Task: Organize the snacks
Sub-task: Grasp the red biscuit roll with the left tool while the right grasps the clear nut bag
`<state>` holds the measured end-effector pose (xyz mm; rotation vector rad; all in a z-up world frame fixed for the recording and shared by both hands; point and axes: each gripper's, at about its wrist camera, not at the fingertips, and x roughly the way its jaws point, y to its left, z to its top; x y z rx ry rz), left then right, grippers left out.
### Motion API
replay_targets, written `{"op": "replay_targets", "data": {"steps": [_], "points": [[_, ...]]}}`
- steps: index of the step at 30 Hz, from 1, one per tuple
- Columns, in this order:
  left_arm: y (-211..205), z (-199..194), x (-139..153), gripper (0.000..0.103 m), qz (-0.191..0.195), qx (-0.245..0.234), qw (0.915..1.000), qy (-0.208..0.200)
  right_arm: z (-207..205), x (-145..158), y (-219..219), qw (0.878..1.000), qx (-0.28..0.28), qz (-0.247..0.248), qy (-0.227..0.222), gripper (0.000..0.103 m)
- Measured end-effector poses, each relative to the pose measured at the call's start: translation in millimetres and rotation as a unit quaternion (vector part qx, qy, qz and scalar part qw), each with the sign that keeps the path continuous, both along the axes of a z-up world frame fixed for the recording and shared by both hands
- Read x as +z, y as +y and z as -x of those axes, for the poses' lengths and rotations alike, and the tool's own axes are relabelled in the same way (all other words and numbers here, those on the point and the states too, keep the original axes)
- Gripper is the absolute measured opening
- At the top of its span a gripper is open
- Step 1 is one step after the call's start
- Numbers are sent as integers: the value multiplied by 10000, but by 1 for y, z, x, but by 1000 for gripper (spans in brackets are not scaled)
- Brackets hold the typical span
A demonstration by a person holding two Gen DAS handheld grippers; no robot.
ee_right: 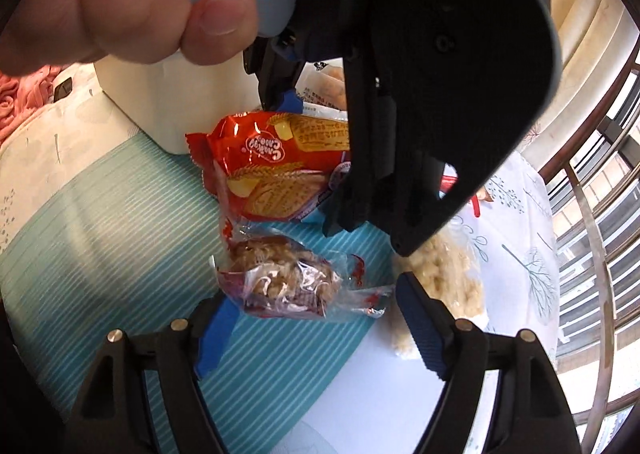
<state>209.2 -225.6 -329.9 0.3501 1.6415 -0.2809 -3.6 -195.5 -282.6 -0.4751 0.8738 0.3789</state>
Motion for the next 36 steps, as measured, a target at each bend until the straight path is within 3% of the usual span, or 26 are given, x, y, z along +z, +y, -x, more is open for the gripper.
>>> {"op": "replay_targets", "data": {"steps": [6, 11, 23, 33, 34, 36], "points": [[3, -2, -1, 48, -16, 83, 9999, 113, -3, 2, 8, 9998, 184, -27, 70, 74], [-3, -10, 0, 48, -146, 88, 9997, 175, -1, 9, 22, 9981, 590, 100, 130, 54], [-11, -27, 21, 45, -84, 185, 9990, 389, -8, 24, 14, 9945, 917, -43, 497, 44], [-26, -29, 57, 39, 125, 191, 9989, 407, -7, 40, -11, 9950, 477, -150, 861, 37], [-26, -26, 62, 38, 142, 192, 9989, 402, -7, 43, -14, 9949, 458, -191, 874, 30], [-27, -24, 74, 38, 176, 192, 9989, 398, -7, 47, -20, 9951, 351, -230, 901, 30]]}}
